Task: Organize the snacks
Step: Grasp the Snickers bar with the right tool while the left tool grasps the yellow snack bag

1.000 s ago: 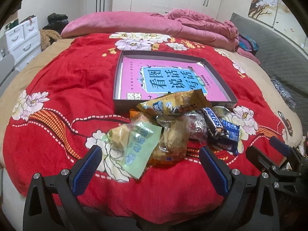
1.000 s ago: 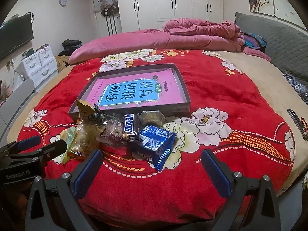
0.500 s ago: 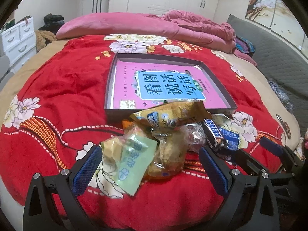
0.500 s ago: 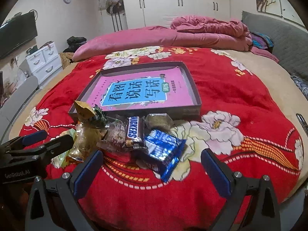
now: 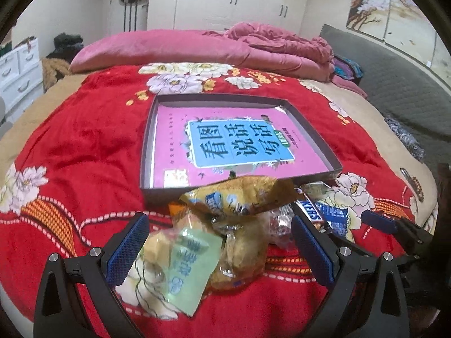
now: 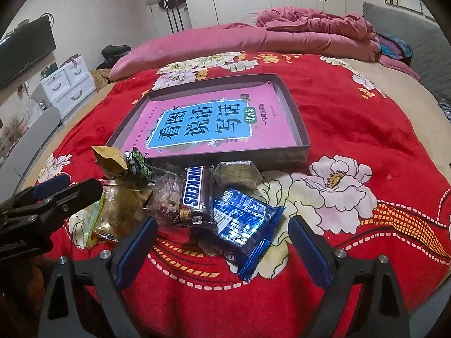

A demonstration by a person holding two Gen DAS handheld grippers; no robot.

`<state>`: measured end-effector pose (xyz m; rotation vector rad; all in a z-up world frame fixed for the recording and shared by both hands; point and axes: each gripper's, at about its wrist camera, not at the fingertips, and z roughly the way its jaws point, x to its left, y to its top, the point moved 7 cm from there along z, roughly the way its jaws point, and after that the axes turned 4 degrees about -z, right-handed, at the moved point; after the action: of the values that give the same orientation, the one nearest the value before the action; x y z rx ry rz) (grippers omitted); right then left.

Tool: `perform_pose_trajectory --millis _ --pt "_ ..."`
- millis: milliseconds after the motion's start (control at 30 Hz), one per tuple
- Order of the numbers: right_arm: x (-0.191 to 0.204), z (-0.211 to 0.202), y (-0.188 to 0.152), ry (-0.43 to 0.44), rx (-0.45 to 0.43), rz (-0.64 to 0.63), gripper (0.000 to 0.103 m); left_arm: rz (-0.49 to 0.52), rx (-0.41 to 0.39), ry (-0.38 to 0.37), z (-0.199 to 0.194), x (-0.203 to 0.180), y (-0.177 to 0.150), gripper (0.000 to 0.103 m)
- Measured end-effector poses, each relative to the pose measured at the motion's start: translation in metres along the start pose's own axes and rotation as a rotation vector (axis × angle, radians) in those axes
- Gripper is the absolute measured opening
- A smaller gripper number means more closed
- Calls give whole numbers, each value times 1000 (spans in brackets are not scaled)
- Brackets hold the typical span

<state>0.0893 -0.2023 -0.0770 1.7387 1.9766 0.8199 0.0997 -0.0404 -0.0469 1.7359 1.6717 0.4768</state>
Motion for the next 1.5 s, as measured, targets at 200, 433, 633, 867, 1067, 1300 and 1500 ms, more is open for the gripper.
perform_pose_trajectory --millis 200,433,633,867,1067,1300,1500 --pt "3 4 0 9 13 -11 95 42 -34 18 8 -4 12 100" --pt "12 19 10 37 14 -63 74 20 -37 3 16 0 18 100" --pt "19 33 14 52 30 -95 55 14 -19 -2 24 0 18 100" --pt "17 39 14 27 42 -112 46 22 -3 -5 34 -2 21 100" --pt "17 47 17 49 50 -118 43 12 20 0 45 -2 23 100" --pt "16 56 20 88 57 -105 35 -11 57 -2 54 2 19 95" --pt "17 55 20 111 50 -108 29 -41 80 -28 56 6 16 83"
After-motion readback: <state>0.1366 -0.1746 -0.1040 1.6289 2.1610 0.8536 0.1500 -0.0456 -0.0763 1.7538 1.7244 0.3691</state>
